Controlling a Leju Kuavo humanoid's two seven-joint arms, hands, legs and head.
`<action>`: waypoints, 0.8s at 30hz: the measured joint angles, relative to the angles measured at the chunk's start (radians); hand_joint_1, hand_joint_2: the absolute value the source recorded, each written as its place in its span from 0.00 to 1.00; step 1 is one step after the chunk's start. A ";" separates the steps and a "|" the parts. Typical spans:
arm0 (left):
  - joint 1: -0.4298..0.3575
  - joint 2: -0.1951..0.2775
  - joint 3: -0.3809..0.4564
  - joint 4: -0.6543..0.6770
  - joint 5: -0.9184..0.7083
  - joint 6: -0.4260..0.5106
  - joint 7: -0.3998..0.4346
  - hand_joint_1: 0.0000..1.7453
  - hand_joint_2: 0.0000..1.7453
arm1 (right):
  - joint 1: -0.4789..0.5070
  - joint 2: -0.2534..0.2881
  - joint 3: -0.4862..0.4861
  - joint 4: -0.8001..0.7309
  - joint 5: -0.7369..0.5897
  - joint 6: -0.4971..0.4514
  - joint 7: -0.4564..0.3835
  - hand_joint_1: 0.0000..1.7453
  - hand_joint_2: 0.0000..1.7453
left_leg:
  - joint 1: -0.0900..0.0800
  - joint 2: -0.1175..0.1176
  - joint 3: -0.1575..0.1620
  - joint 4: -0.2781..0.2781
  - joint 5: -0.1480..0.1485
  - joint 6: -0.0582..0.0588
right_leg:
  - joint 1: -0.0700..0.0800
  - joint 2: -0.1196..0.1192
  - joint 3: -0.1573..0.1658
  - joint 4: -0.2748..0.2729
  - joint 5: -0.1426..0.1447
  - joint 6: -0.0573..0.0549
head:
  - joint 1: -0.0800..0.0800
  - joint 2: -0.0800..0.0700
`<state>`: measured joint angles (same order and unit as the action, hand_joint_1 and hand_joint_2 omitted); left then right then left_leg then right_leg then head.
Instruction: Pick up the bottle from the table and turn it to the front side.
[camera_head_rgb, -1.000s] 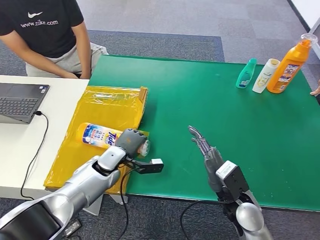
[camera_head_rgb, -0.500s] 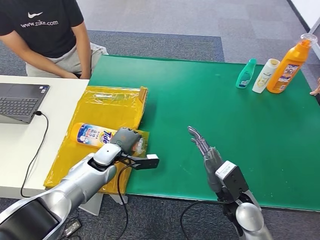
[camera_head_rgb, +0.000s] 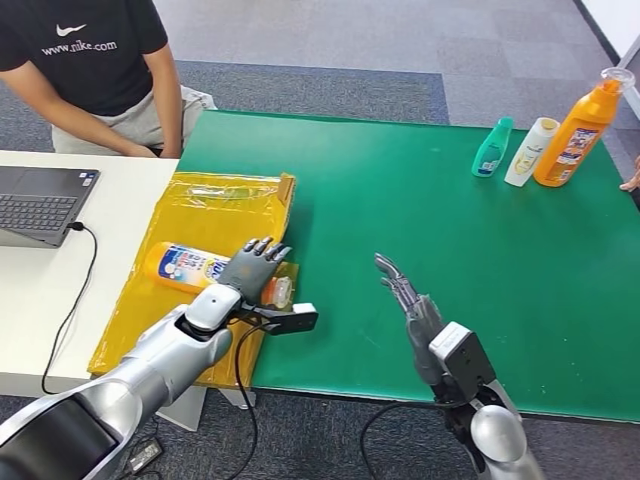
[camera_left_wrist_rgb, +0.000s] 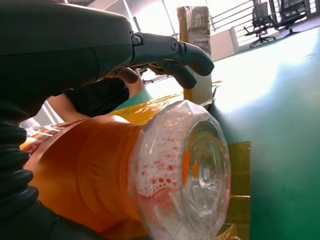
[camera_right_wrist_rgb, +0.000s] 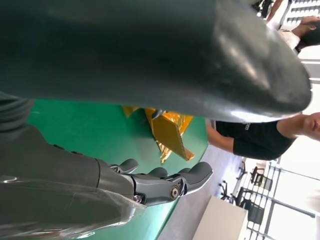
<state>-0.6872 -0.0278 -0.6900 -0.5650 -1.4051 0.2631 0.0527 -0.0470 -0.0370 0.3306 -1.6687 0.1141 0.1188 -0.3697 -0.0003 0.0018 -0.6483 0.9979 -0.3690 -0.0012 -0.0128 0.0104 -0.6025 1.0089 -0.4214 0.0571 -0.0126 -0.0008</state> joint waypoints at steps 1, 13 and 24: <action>0.000 0.000 0.003 0.000 0.001 0.000 0.000 0.00 0.00 | 0.000 0.000 0.000 0.001 0.000 0.000 0.000 0.00 0.00 | 0.000 0.000 0.000 0.000 0.000 0.000 | 0.000 0.000 0.000 0.000 0.000 0.000 | 0.000 0.000; 0.016 0.014 0.032 -0.090 0.068 -0.099 -0.057 0.00 0.00 | 0.006 0.000 0.001 0.002 0.000 0.002 0.000 0.00 0.00 | 0.000 0.000 0.000 0.000 0.000 0.000 | 0.000 0.000 0.000 0.000 0.000 0.000 | 0.000 0.000; 0.026 0.069 -0.004 -0.257 0.159 -0.284 -0.106 0.00 0.00 | 0.012 0.000 -0.001 0.003 0.009 0.005 -0.007 0.00 0.00 | 0.000 0.000 0.000 0.000 0.000 0.000 | 0.000 0.000 0.000 0.000 0.000 0.000 | 0.000 0.000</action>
<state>-0.6615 0.0411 -0.6938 -0.8215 -1.2456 -0.0211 -0.0529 -0.0346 -0.0370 0.3291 -1.6659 0.1232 0.1243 -0.3766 -0.0002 0.0019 -0.6483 0.9979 -0.3690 -0.0012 -0.0128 0.0104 -0.6026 1.0089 -0.4214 0.0571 -0.0126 -0.0008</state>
